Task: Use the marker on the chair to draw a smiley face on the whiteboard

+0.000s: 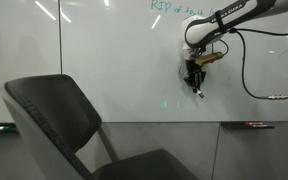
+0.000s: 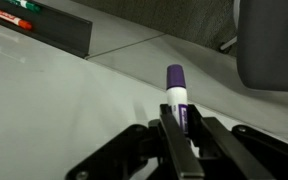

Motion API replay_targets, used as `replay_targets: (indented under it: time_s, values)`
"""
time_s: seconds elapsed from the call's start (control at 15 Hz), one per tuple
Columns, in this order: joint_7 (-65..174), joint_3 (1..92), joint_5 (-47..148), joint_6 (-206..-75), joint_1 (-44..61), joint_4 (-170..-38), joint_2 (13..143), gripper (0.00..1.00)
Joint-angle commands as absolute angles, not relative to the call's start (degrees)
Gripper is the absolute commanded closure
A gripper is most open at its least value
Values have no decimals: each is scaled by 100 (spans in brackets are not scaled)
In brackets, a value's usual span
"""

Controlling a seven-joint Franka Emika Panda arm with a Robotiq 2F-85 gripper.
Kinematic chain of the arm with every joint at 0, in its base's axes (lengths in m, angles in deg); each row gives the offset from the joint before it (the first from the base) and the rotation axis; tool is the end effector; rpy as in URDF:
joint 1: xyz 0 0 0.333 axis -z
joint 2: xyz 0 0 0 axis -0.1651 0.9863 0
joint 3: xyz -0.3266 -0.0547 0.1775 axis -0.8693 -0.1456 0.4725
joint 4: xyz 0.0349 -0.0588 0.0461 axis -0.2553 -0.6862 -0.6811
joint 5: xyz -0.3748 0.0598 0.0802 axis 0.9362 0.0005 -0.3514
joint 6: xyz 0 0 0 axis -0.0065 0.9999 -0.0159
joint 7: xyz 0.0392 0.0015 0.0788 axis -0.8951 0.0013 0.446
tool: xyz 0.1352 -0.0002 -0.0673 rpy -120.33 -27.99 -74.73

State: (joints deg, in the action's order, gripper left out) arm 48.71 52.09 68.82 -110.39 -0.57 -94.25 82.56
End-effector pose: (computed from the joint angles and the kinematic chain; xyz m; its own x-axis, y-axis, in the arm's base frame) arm 0.6861 0.0917 0.5052 0.9913 0.1144 0.0651 0.0862 -0.9378 0.3362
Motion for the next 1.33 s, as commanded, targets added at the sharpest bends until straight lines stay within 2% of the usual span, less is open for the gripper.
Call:
replay_targets:
  time_s: [0.0,0.53,1.27]
  values:
    - [5230,5282,6580,-10942,59,-9478,8152,94]
    - [5577,5714,5830,-10381,-86,-10753,7242,94]
    - [5534,6216,5313,-11354,-379,-12207,7442,94]
